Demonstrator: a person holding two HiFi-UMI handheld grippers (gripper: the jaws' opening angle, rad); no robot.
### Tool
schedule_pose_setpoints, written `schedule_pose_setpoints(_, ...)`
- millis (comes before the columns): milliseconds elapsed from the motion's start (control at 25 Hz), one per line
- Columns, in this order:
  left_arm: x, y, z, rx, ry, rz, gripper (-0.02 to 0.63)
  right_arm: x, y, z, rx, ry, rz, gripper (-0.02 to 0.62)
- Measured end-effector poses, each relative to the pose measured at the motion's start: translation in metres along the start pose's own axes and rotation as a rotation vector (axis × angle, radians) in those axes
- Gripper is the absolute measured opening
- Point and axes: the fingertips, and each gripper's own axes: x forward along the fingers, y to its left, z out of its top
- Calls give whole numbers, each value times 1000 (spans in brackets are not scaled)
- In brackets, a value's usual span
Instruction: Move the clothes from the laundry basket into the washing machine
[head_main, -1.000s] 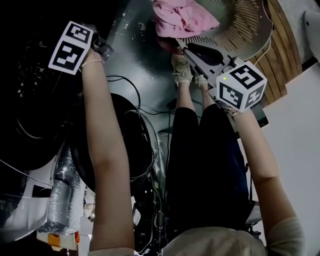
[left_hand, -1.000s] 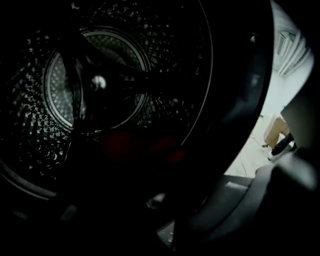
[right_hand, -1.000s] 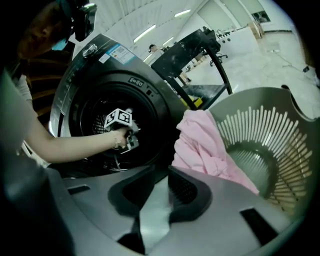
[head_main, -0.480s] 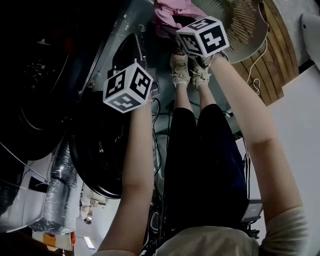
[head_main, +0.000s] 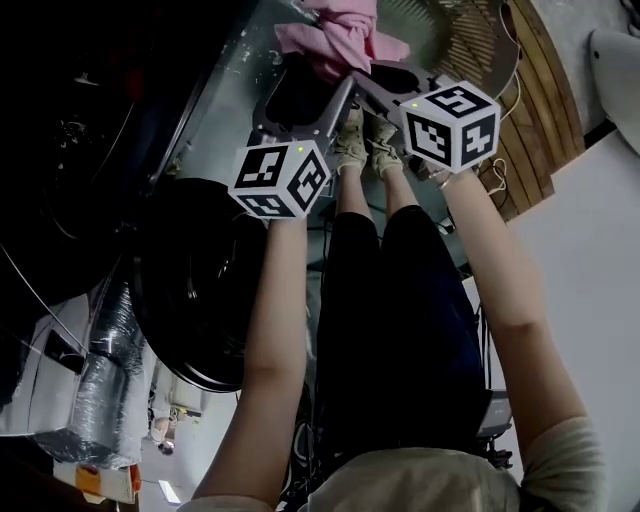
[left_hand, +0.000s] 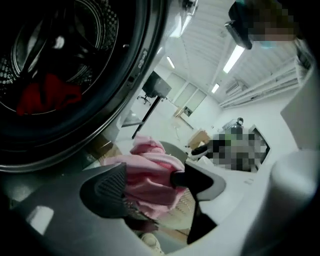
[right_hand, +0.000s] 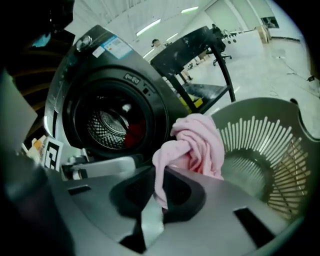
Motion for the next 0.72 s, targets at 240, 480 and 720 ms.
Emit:
schedule_pose_setpoints(240, -9, -44, 15, 187, -10, -120, 402, -73, 35, 67, -20, -177, 60, 43)
schedule_pose_setpoints(480, -2, -89, 35, 484, 37, -137, 405, -113, 96, 115, -77, -283, 149, 43)
schedule_pose_setpoints(720, 3, -87, 70, 496, -46, -21, 204, -124, 106, 117, -66, -349, 130, 43)
